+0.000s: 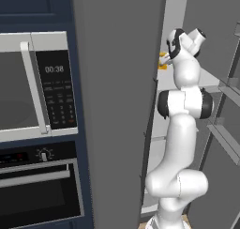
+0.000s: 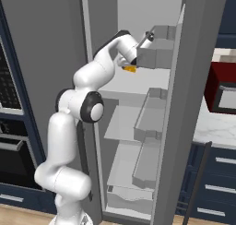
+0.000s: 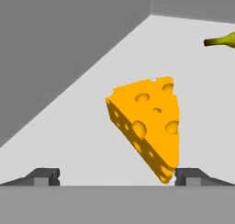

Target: Pick the cheese from the fridge and the cheese grater from the cabinet and place them next to the salad bowl.

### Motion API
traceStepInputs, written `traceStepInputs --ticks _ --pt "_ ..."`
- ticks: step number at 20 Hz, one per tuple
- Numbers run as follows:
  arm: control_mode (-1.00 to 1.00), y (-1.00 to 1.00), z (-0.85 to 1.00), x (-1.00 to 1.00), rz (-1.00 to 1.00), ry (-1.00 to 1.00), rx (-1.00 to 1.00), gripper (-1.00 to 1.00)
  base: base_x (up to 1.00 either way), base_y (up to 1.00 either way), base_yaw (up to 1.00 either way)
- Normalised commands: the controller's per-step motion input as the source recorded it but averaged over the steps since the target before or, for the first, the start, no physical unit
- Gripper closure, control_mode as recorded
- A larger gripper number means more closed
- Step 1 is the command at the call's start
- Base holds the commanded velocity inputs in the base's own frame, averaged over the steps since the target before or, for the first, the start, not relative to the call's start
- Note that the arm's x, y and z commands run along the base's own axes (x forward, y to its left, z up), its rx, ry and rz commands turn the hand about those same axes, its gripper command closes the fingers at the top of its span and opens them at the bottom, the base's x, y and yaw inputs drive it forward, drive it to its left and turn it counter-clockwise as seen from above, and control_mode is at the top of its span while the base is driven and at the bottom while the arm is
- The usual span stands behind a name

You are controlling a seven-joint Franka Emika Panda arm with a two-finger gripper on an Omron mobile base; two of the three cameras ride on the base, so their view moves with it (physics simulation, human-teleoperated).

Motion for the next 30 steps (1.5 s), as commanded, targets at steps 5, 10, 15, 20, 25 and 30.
traceStepInputs --ticks 5,10,15,20,25,30 --pt "-1.00 -0.14 0.00 0.01 0.00 -0.01 -0.08 -1.00 0.00 0.00 0.00" --pt "-1.00 -0.01 -0.09 0.25 0.00 -0.03 -0.01 -1.00 0.00 0.00 0.00" --pt "-1.00 -0.09 -0.03 0.28 0.00 0.00 -0.02 -1.00 0.00 0.00 0.00" --pt "-1.00 -0.01 0.00 0.28 0.00 0.00 0.00 -1.00 0.00 0.00 0.00" --pt "-1.00 0.00 -0.07 0.14 0.01 0.05 0.00 -1.00 0.00 0.00 0.00" --pt "-1.00 0.05 -0.35 -0.03 0.10 0.18 0.00 1.00 0.00 0.00 0.00"
